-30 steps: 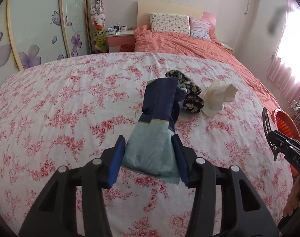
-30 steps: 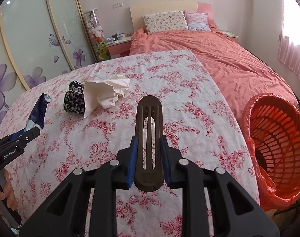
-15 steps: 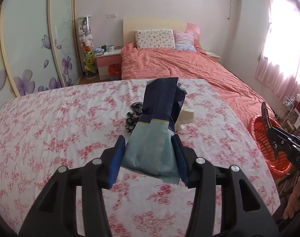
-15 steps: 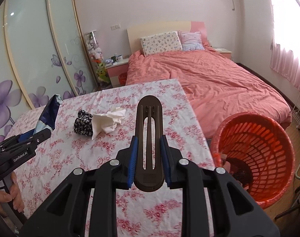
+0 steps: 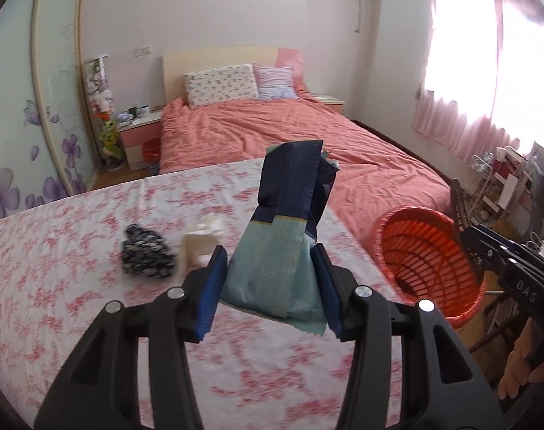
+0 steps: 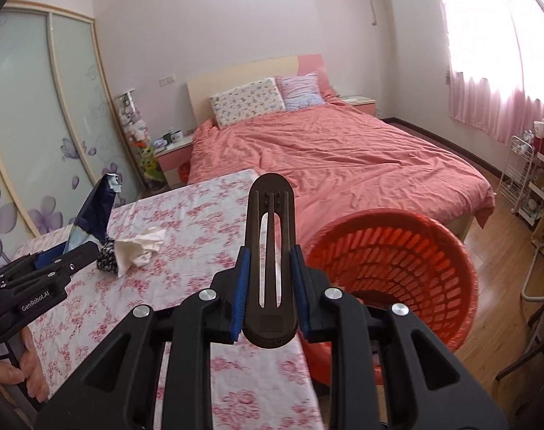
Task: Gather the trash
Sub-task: 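Carry the sock and hair clip over the orange basket and open both grippers, then grasp the black floral scrunchie with the left gripper while the right gripper approaches the white tissue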
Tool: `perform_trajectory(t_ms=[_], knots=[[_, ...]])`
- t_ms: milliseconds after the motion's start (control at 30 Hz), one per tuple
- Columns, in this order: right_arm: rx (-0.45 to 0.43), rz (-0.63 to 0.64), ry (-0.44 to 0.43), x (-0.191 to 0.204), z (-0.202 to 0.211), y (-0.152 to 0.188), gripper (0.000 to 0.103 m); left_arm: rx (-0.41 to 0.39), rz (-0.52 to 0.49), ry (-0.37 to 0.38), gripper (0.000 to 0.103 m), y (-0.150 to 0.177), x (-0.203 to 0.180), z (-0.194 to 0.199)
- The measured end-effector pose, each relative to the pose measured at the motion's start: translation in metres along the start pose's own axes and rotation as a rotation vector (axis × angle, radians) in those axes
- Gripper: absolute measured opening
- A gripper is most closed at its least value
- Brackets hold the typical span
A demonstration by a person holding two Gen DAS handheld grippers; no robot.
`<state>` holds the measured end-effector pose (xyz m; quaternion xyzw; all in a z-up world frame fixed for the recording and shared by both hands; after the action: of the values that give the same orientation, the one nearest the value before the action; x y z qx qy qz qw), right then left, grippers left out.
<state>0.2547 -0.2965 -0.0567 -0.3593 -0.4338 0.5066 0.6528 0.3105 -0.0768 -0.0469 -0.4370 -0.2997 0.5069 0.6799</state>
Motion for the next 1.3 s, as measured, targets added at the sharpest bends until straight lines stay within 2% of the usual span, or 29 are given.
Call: perform_trajectory(t_ms=[300,567,700,800,833,867,900,933,1067,1200,1300], knots=[[-0.028,-0.08,0.075,-0.067,0.001,-0.006,0.024,0.022,-0.011,0.233,0.048,-0.004,-0.117,-0.032],[-0.013,-0.168,0.117,-0.116,-0.018,0.001,0.024,0.078,-0.028,0.332,0.048,0.012,-0.188,-0.072],[-0.002,-0.215,0.119,-0.131,-0.027,0.005,0.024,0.102,-0.035,0.348,0.049,0.02,-0.203,-0.089],[0.006,-0.24,0.114,-0.137,-0.035,0.009,0.024,0.131,-0.047,0.325,0.058,0.029,-0.206,-0.104],[0.01,-0.247,0.114,-0.137,-0.037,0.011,0.025,0.139,-0.046,0.306,0.065,0.033,-0.201,-0.108],[0.015,-0.255,0.118,-0.139,-0.039,0.014,0.034,0.142,-0.045,0.291,0.068,0.035,-0.196,-0.11],[0.02,-0.26,0.119,-0.14,-0.039,0.017,0.048,0.145,-0.049,0.267,0.069,0.04,-0.188,-0.113],[0.022,-0.264,0.122,-0.14,-0.039,0.02,0.051,0.147,-0.05,0.259,0.07,0.042,-0.182,-0.114],[0.046,-0.252,0.128,-0.135,-0.039,0.029,0.052,0.15,-0.043,0.206,0.072,0.049,-0.152,-0.114],[0.058,-0.186,0.147,-0.123,-0.039,0.032,0.058,0.133,-0.065,0.142,0.073,0.054,-0.116,-0.104],[0.071,-0.14,0.144,-0.113,-0.043,0.035,0.063,0.123,-0.071,0.079,0.079,0.058,-0.084,-0.095]])
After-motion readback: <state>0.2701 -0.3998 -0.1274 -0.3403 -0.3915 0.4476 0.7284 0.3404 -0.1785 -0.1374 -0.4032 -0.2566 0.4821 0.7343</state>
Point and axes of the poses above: each gripper's, at about its wrist camera, not at the fingertips, and z roughly against the way its jaws point, x to its left, y to its underside, the point moved 8 cm from there along -z, roughly the way its jaws point, and after that the axes turned 12 degrees about -x, right-handed, at the moved point
